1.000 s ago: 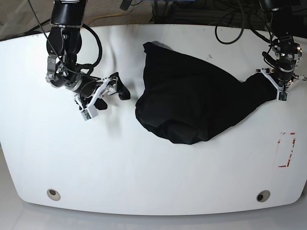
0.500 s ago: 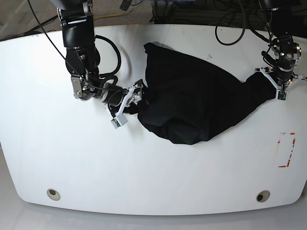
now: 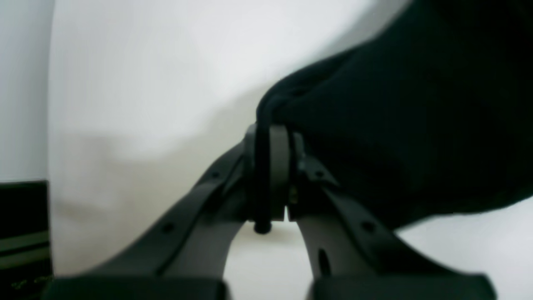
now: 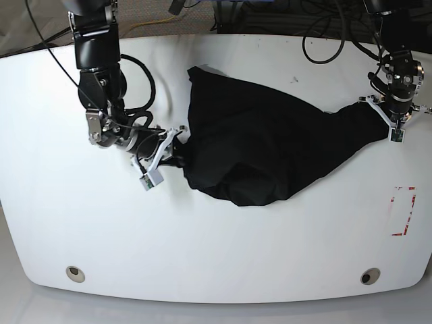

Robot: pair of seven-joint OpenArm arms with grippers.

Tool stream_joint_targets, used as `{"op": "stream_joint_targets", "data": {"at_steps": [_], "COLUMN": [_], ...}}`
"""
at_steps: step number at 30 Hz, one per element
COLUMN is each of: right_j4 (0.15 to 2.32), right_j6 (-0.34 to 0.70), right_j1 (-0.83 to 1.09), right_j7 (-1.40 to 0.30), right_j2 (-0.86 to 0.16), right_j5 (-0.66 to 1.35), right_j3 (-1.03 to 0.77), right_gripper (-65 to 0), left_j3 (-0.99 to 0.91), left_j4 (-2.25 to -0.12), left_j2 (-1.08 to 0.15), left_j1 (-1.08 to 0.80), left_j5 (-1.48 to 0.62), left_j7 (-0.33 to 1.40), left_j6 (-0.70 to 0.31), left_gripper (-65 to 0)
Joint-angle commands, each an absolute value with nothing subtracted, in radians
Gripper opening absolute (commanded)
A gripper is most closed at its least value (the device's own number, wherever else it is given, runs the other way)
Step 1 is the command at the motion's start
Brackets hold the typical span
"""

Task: Fold the T-shirt properly
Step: 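Drag the stretched shirt across the table away from the robot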

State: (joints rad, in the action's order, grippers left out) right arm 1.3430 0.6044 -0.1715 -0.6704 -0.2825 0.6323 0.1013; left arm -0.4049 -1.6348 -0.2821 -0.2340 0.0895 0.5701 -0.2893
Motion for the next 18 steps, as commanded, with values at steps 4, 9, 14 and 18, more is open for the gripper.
{"op": "stream_joint_targets", "data": {"at_steps": [4, 9, 14, 18], "right_j4": [1.469, 1.514, 1.511, 1.511], "right_j6": [0.613, 0.618, 0.619, 0.631], "right_j1": [-0.255, -0.371, -0.516, -0.657], "right_j7": [-0.708, -0.736, -0.736, -0.736], "right_j2": [-0.369, -0.432, -0.507, -0.561], "right_j5": [0.653, 0.654, 0.657, 0.657], "right_j3": [0.096, 0.097, 0.101, 0.101], "right_gripper": [-65.0, -65.0, -65.0, -65.0], "left_j3": [-0.394, -0.332, -0.3, -0.3], "left_j4": [-1.741, -1.821, -1.879, -1.888], "left_j2": [-0.298, -0.3, -0.305, -0.308], "left_j1": [-0.11, 0.025, 0.186, 0.343], "left_j5": [0.088, 0.09, 0.09, 0.09], "left_j7": [0.697, 0.817, 0.923, 1.006], "left_j6": [-0.278, -0.278, -0.278, -0.278], "left_gripper": [-65.0, -65.0, -65.0, -65.0]}}
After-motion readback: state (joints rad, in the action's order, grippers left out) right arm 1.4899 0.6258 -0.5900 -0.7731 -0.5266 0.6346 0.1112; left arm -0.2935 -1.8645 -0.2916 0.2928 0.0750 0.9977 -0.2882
